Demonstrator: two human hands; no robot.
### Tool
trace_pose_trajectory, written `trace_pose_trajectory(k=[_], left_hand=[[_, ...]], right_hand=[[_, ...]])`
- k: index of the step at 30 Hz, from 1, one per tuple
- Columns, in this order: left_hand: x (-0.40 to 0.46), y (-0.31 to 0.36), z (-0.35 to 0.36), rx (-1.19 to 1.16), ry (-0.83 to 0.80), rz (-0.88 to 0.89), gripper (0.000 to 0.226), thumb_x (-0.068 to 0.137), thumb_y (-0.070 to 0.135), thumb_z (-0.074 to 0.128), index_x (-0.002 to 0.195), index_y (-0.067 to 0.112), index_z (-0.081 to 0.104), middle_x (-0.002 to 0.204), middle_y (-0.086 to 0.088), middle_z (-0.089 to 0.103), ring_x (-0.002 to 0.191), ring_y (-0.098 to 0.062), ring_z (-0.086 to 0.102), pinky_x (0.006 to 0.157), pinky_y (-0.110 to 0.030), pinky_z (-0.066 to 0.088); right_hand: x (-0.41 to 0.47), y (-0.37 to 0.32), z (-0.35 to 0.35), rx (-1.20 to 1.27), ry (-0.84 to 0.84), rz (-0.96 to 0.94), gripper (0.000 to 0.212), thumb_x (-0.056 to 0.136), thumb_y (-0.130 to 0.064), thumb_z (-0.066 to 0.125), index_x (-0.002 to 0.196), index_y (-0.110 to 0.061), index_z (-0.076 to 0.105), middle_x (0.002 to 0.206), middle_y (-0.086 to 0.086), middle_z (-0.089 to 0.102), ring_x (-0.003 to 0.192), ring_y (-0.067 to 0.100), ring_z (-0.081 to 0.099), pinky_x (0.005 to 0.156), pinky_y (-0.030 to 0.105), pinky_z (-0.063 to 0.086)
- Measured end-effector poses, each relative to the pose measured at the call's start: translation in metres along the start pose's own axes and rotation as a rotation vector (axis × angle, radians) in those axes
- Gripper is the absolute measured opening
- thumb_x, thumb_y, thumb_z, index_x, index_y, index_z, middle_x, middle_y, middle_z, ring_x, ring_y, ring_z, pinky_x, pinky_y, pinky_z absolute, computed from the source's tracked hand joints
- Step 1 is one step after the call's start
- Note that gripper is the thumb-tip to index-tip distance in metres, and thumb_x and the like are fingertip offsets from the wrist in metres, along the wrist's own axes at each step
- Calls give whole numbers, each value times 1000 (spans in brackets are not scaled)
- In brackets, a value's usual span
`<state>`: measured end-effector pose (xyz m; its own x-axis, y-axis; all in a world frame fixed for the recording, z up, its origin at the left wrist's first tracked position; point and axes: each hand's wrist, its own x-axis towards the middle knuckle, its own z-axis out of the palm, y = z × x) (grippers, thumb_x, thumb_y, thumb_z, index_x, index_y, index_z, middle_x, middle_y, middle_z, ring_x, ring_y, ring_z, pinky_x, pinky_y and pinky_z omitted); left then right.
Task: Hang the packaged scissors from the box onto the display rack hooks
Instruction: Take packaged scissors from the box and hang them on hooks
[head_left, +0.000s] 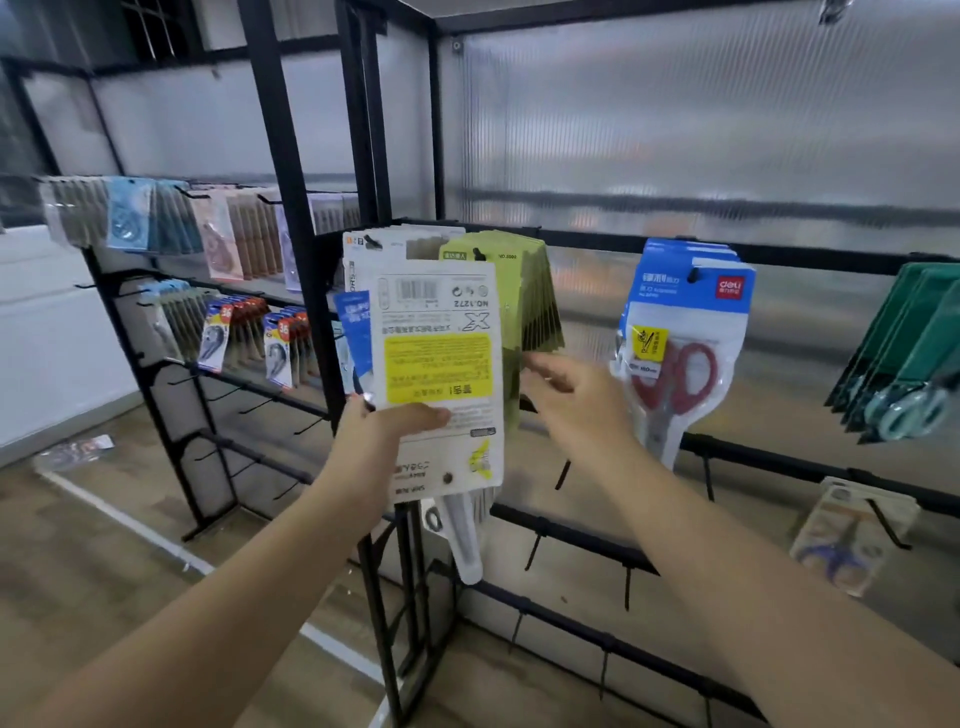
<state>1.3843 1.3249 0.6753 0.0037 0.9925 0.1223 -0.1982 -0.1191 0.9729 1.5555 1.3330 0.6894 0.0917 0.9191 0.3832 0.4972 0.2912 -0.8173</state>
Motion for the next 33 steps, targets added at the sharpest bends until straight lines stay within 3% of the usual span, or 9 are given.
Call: trace_pose_trajectory(k=[3, 8, 13, 17, 20, 25, 29, 31, 33], left_hand=[[-14, 0, 20, -3, -85, -7, 39, 55, 7, 67, 93, 15, 70, 83, -3, 75, 70, -22, 71, 51, -27, 54], [-25, -3, 44, -16, -130, 16, 32, 64, 6, 79, 92, 19, 71, 94, -6, 74, 82, -24, 72, 66, -36, 59], [-24, -2, 41, 2, 16, -24, 27, 78, 25, 69, 101, 11, 67, 100, -16, 70, 91, -33, 66, 82, -49, 54], [-20, 0, 27, 28, -21, -15, 24, 84, 25, 63, 103, 11, 65, 86, -6, 71, 71, -20, 68, 60, -33, 58], [-16, -3, 17, 64, -83, -84, 38, 82, 38, 59, 110, 13, 63, 93, -5, 71, 78, -19, 68, 64, -34, 58], [-18, 0, 14, 40, -201, -183, 42, 94, 43, 42, 110, 8, 60, 91, -9, 65, 69, -14, 67, 59, -28, 57], [-19, -2, 3, -13, -272, -181, 44, 79, 44, 64, 98, 4, 59, 74, -3, 68, 61, -13, 66, 52, -22, 52], [-19, -3, 1, -42, -239, -136, 18, 74, 14, 67, 83, 2, 57, 60, 1, 67, 52, -11, 64, 46, -19, 49], [-19, -4, -1, -79, -193, -78, 17, 70, 9, 61, 87, 5, 62, 64, 0, 70, 55, -13, 66, 47, -22, 51]], right_hand=[[-13, -13, -22, 448, -188, 10, 27, 84, -29, 64, 106, -14, 68, 95, -8, 72, 86, 1, 68, 71, 9, 49], [-12, -7, -44, 425, -103, 92, 13, 81, -3, 69, 85, -13, 63, 93, 4, 72, 87, 20, 69, 81, 40, 55], [-16, -7, -62, 591, 117, -8, 17, 86, 2, 62, 85, -14, 55, 79, -6, 71, 70, 7, 69, 62, 22, 56], [-22, -16, -79, 618, 97, -135, 27, 81, 11, 62, 75, -13, 52, 72, -8, 72, 69, 7, 69, 60, 22, 56], [-24, -17, -77, 576, -16, -168, 37, 72, 20, 63, 62, -14, 53, 70, -7, 70, 72, 2, 66, 58, 14, 51], [-30, -4, -53, 375, -209, -190, 40, 72, 17, 65, 54, -18, 59, 114, -16, 62, 133, 8, 37, 88, 4, 41], [-28, 8, -42, 65, -210, -326, 38, 75, 12, 66, 57, -20, 59, 128, -32, 36, 138, -5, 13, 118, 26, 11], [-28, 9, -37, 17, -100, -360, 44, 78, 10, 65, 60, -30, 62, 135, -30, 23, 137, -4, 8, 117, 20, 9], [-27, 5, -33, 36, -28, -356, 46, 83, 9, 60, 67, -34, 65, 140, -29, 17, 135, -6, 8, 107, 2, 13]])
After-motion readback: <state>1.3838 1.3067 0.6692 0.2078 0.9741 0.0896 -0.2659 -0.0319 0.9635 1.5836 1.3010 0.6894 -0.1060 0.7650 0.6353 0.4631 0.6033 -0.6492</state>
